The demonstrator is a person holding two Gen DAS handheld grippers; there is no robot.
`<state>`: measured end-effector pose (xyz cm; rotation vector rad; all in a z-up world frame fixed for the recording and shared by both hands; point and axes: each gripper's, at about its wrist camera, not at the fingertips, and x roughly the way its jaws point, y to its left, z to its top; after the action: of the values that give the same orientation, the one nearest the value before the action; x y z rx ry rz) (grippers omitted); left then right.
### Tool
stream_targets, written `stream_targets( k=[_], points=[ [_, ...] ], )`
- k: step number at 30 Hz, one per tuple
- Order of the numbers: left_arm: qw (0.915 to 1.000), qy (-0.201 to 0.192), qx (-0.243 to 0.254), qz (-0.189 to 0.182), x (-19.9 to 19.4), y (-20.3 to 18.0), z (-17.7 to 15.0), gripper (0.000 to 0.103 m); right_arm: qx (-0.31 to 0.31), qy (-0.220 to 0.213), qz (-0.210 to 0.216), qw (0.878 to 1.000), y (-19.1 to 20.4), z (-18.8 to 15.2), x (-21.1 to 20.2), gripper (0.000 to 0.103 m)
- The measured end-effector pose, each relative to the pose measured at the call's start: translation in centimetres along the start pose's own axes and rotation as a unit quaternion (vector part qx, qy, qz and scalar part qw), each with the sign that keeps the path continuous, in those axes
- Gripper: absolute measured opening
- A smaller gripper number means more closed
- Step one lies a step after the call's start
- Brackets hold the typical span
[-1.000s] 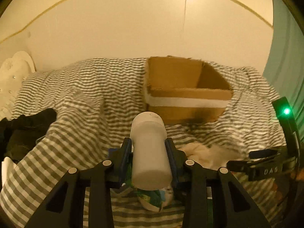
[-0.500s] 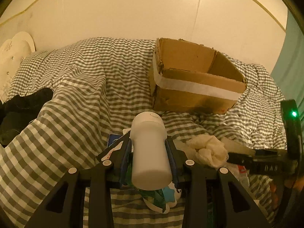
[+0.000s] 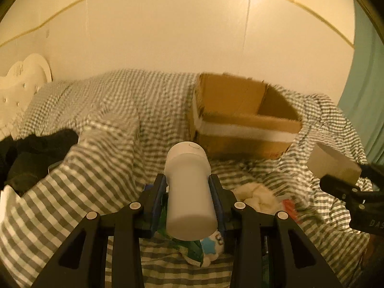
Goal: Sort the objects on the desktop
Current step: 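Grasp the white bottle with the left gripper while the right grasps the tape roll, then carry both items over the cardboard box and open both grippers to drop them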
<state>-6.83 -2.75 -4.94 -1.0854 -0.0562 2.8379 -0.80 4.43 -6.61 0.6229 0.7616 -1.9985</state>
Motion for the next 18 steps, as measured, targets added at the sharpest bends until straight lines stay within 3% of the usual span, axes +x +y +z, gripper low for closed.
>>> stream_targets(
  k=[10,18],
  points=[
    [0.9962,-0.062,0.041,-0.044,-3.7,-3.1,5.8,0.037,-0.015,-0.065,-0.018,0.998,0.7,3.6,-5.3,0.079],
    [0.9940,-0.075,0.043,-0.068,-1.0,-5.0,10.9,0.037,0.028,-0.089,-0.032,0.995,-2.5,7.4,-6.1,0.079]
  ],
)
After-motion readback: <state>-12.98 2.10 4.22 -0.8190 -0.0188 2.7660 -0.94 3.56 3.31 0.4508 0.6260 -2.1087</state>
